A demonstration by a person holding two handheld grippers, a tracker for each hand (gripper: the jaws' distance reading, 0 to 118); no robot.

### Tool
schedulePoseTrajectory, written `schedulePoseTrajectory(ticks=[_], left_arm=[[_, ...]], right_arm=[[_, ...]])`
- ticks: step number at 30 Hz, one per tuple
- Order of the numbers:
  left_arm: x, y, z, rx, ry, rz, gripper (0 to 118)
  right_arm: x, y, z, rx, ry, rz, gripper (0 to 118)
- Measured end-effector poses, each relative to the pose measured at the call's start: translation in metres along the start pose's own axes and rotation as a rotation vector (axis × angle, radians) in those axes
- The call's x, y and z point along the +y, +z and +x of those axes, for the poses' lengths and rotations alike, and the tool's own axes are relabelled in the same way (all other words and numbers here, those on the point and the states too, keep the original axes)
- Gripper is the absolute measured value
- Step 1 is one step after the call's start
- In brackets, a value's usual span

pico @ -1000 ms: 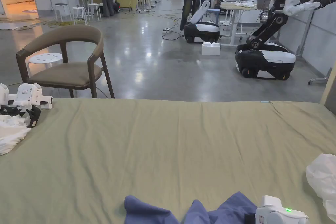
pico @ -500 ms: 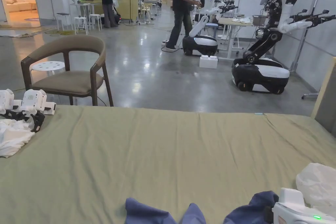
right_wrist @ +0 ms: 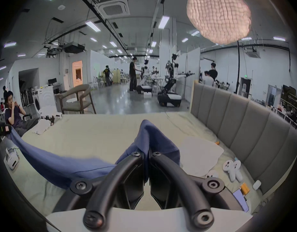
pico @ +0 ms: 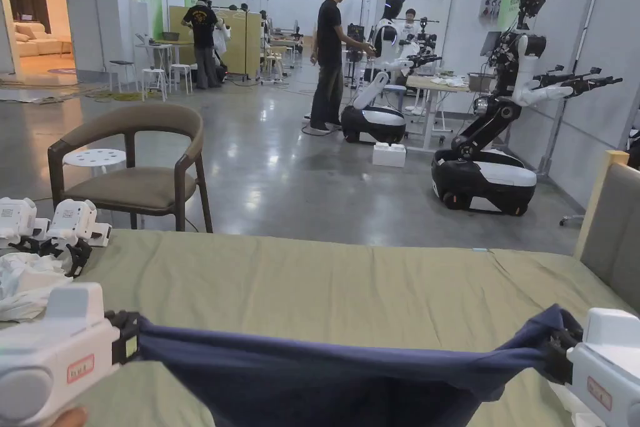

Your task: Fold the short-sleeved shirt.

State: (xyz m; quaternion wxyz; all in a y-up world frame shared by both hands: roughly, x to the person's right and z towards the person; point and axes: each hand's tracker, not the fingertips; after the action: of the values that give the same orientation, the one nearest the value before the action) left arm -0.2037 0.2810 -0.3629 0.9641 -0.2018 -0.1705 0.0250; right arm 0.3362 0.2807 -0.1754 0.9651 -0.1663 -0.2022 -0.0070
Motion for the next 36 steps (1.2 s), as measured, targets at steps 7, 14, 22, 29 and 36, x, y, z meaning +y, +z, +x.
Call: schedulePoseTrajectory(ticks=[7,14,22,29,36], left_arm=[[0.069,0.011,0.012,0.018,-0.054,0.077,0],[0.14,0.006,0.016,0.032,-0.063,0.142,0],[0.217,-0.004,0.023,0.056,-0.093,0.191,0],[0.255,-0.009,0.034,0.058,-0.098,0.219,0],[0.218,-0.019,0.034,0.061,-0.11,0.195,0]], right_arm=[[0.067,0.013,-0.018,-0.001,0.043,0.104,1],[0.14,0.007,-0.025,-0.019,0.063,0.184,1],[0.227,-0.001,-0.033,-0.037,0.075,0.237,1],[0.277,-0.002,-0.032,-0.07,0.094,0.286,1],[0.247,-0.006,-0.032,-0.066,0.121,0.276,1]])
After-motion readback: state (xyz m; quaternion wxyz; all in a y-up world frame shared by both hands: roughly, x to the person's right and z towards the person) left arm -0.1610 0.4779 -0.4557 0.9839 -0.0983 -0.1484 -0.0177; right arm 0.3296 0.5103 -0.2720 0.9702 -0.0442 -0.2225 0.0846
